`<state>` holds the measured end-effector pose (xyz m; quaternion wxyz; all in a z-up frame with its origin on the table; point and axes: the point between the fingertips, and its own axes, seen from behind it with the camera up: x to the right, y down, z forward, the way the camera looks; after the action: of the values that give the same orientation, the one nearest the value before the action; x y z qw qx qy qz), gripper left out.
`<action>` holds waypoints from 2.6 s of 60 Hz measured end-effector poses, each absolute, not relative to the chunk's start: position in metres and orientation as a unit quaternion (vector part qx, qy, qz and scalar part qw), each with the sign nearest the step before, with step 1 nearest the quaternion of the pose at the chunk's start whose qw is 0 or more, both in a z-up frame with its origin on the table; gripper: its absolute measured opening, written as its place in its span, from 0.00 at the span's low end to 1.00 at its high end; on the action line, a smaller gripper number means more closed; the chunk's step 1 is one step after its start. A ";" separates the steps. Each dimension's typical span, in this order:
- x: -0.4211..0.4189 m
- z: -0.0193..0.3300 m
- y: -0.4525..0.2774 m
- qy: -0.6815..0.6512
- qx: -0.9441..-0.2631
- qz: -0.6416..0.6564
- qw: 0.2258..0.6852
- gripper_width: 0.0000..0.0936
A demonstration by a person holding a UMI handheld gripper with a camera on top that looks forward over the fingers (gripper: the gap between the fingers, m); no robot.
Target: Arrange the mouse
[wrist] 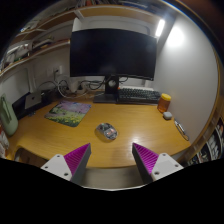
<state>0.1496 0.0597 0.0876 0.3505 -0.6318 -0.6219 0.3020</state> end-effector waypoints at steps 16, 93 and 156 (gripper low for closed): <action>0.085 0.049 0.059 -0.643 -0.606 0.306 0.355 0.92; -0.074 0.084 0.034 -0.650 -0.609 0.321 0.322 0.37; -0.114 0.033 -0.176 -0.663 -0.646 0.281 0.254 0.91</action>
<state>-0.1137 -0.1763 0.0330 0.2541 -0.6455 -0.6630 0.2814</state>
